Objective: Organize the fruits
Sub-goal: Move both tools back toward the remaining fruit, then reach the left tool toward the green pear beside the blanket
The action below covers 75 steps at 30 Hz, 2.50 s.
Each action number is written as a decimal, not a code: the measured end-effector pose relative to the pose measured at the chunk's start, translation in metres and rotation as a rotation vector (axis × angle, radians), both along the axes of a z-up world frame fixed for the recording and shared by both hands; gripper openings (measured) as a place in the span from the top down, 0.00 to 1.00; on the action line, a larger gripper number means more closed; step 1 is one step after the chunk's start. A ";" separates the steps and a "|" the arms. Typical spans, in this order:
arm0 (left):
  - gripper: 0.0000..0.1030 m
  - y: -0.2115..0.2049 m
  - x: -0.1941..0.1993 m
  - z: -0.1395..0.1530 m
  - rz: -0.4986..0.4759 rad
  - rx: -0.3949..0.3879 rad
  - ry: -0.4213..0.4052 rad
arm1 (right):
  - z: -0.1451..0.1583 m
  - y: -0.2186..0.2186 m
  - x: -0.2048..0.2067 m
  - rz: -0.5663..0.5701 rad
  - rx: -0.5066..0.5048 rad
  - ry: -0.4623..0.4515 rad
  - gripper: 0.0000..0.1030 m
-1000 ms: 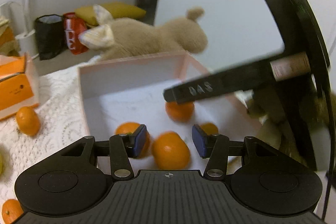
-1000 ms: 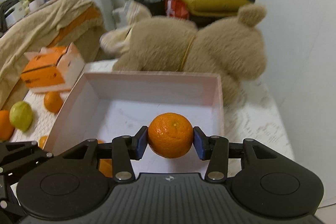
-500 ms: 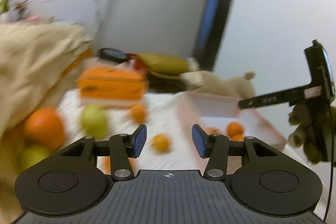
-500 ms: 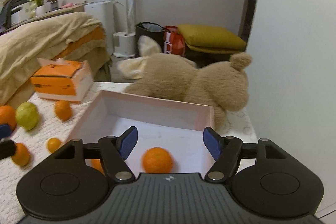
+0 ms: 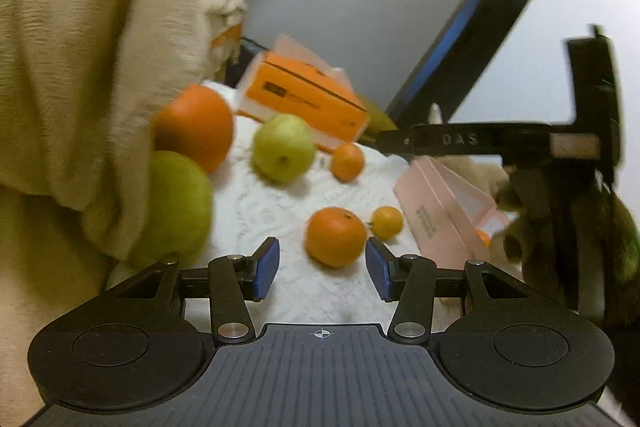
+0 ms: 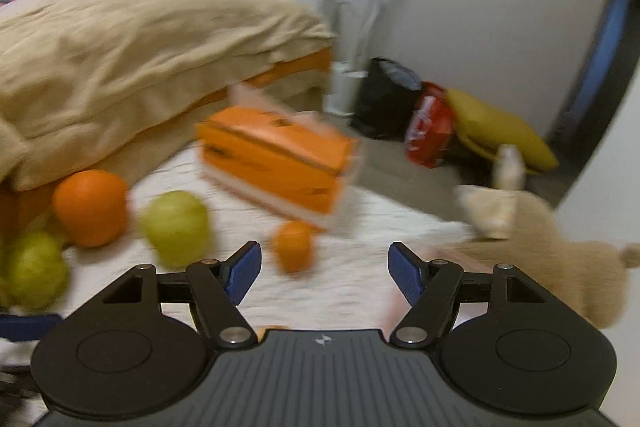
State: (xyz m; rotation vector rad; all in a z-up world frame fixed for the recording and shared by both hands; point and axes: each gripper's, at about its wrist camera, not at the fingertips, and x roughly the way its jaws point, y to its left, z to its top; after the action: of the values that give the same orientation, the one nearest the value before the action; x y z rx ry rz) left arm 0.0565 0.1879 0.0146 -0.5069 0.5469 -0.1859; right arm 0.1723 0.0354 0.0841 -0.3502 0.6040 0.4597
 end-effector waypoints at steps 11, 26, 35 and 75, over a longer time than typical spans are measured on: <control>0.52 0.001 -0.012 0.024 0.160 0.171 -0.019 | -0.015 -0.008 -0.068 -0.024 0.170 0.042 0.31; 0.50 -0.039 0.009 0.031 0.268 0.638 0.045 | -0.039 -0.069 -0.154 -0.091 0.267 -0.023 0.31; 0.50 -0.029 0.004 0.036 0.270 0.593 0.099 | -0.053 -0.078 -0.166 -0.033 0.254 -0.010 0.27; 0.60 0.023 -0.031 0.055 0.233 0.256 0.014 | -0.053 0.058 -0.111 0.332 0.206 0.164 0.93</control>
State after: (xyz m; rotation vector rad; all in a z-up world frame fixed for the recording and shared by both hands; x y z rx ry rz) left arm 0.0259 0.2114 0.0696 -0.3193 0.5120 0.1092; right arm 0.0609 0.0933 0.0314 -0.2169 0.6537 0.8686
